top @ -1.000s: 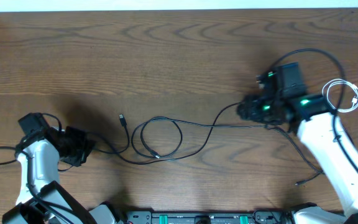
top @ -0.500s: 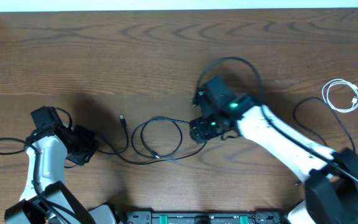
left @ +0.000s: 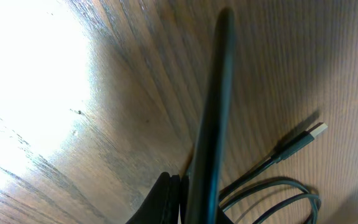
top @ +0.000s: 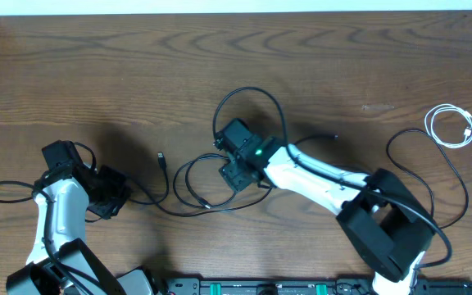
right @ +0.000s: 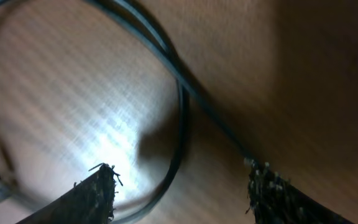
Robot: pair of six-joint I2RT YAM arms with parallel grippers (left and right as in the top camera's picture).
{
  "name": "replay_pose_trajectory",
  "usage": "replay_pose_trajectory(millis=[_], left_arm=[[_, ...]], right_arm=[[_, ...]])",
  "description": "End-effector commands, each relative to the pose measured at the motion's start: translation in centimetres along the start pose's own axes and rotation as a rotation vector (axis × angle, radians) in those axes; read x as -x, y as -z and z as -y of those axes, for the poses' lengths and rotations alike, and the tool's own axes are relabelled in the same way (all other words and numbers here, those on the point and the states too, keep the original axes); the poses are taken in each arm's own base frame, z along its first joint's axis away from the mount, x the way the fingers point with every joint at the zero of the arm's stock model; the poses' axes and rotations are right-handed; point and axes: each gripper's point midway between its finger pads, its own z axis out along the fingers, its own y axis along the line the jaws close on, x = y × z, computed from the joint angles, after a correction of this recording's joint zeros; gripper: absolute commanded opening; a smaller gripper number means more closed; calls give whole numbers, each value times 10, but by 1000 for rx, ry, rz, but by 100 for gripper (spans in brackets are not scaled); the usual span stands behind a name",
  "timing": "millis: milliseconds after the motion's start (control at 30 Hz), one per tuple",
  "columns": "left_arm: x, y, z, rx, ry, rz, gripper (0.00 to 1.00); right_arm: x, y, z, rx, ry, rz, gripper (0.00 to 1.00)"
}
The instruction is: Untangle cables
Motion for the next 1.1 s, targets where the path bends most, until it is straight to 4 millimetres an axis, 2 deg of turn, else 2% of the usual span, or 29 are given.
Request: replay_pose_trajectory(millis=[0, 100, 267, 367, 533, 567, 600, 667, 767, 833, 900, 1067], left_arm=[[-2, -2, -4, 19, -18, -3, 8], [-2, -2, -4, 20, -18, -4, 8], [-2, -2, -4, 20, -18, -4, 8], [-2, -2, -4, 20, -18, -4, 7], [-2, -2, -4, 20, -18, -4, 8], [-2, -2, -4, 20, -18, -4, 8], [-2, -2, -4, 20, -18, -4, 8], [-2, -2, -4, 20, -18, -4, 8], [-2, -2, -4, 20, -18, -4, 8], [-2, -2, -4, 20, -18, -4, 8], [-2, -2, -4, 20, -18, -4, 8], [-2, -2, -4, 20, -18, -4, 8]], right_arm=[[11, -4, 9, -114, 76, 41, 68], [8, -11, 4, -112, 89, 33, 68], [2, -20, 4, -115, 94, 10, 49], [0, -22, 4, -115, 93, 3, 49], [-13, -23, -9, -33, 91, -50, 27], [-16, -23, -10, -24, 91, -65, 19], [-20, -23, -10, -23, 91, -80, 4], [-24, -22, -7, -37, 78, -97, 1], [-15, -16, 1, -52, 42, -70, 1], [3, -3, 7, -46, 19, -26, 1], [26, 19, 15, -42, -8, 41, 1], [84, 96, 48, -54, -89, 242, 1]])
